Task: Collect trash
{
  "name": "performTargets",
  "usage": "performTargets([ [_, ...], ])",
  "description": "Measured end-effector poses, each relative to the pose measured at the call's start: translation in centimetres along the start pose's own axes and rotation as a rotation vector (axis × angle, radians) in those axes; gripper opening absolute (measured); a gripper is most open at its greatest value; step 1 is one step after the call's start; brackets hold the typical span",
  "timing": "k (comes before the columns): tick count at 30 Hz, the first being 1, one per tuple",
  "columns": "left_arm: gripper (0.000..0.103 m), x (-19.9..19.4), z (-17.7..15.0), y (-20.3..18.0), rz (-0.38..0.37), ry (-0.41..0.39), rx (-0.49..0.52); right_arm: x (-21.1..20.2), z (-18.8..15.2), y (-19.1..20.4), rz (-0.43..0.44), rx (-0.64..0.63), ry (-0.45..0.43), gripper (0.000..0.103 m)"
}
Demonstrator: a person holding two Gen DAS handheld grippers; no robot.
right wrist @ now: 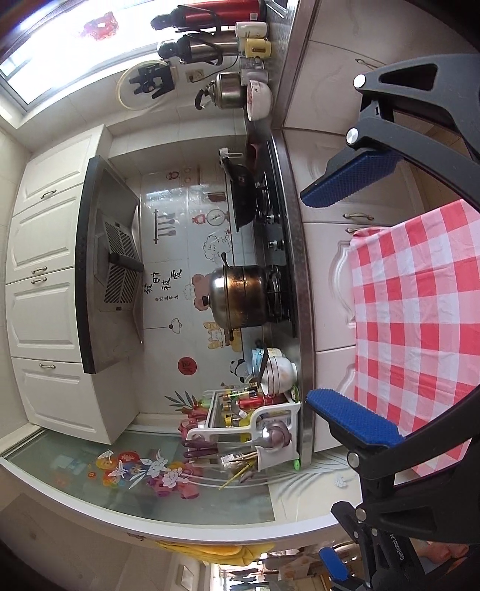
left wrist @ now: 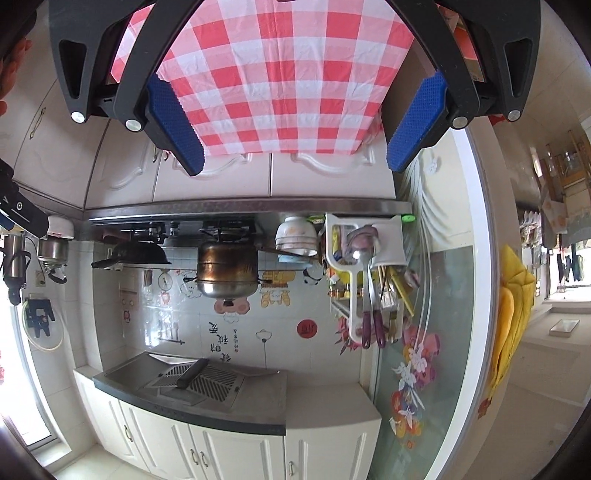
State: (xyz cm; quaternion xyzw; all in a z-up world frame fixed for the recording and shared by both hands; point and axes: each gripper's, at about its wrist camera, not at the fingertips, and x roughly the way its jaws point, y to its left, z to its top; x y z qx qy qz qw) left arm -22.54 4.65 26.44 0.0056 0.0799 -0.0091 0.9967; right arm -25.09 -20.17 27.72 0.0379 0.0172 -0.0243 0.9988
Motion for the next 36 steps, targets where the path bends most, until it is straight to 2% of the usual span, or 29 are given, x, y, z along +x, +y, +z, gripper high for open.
performTargets([
  [19,0.098,-0.1,-0.1,-0.3,-0.043,-0.011,0.001,0.2,-0.1,0.5,-0.023,-0.020,0.020,0.099],
  [30,0.098,1.9,-1.1,0.1,-0.034,0.044,-0.013,1.9,-1.2,1.4,-0.006,-0.036,0.067,0.099],
  [34,0.098,3.4,-2.0,0.1,-0.033,0.092,-0.017,3.3,-2.2,1.6,-0.001,-0.039,0.106,0.099],
  [36,0.098,4.9,-2.9,0.2,-0.027,0.144,-0.028,4.3,-2.8,1.6,0.005,-0.038,0.135,0.099],
])
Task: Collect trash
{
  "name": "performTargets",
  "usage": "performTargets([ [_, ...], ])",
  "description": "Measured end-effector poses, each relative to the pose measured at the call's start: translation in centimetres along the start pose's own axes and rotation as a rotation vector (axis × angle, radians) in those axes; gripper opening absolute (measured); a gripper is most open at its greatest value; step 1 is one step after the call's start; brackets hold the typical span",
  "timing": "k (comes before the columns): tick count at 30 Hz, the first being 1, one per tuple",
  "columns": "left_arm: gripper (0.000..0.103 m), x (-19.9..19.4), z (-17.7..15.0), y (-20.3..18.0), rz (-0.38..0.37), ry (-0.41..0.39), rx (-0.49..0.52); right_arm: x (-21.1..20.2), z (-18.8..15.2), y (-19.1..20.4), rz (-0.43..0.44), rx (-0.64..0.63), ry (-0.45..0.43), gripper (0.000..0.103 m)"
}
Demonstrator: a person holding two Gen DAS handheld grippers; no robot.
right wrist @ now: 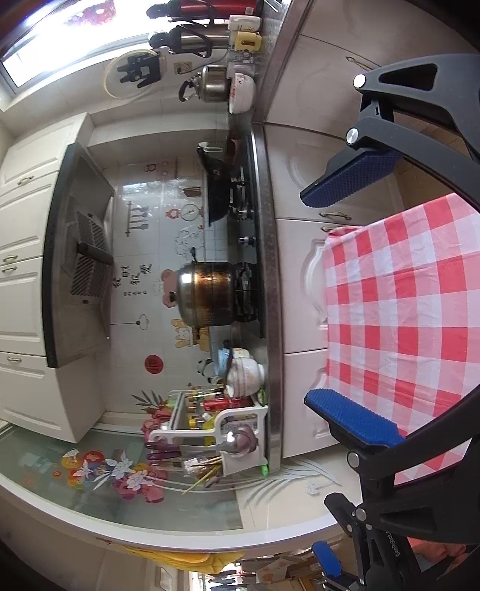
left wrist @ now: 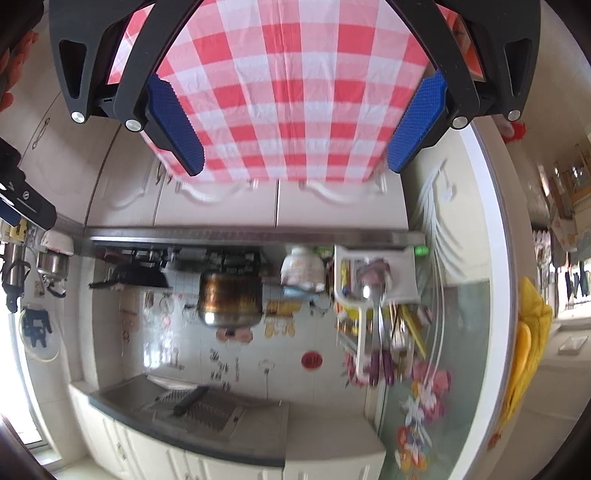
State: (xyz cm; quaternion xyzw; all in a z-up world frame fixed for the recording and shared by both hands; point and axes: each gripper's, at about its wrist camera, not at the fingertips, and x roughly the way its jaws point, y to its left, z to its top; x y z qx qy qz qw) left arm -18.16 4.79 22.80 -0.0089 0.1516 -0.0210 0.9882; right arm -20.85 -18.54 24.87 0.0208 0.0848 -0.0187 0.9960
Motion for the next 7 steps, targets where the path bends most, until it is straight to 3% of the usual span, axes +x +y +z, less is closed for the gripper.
performTargets([
  [7,0.098,7.4,-5.0,-0.1,0.044,0.226,-0.013,7.0,-4.0,0.3,0.069,0.042,0.204,0.099],
])
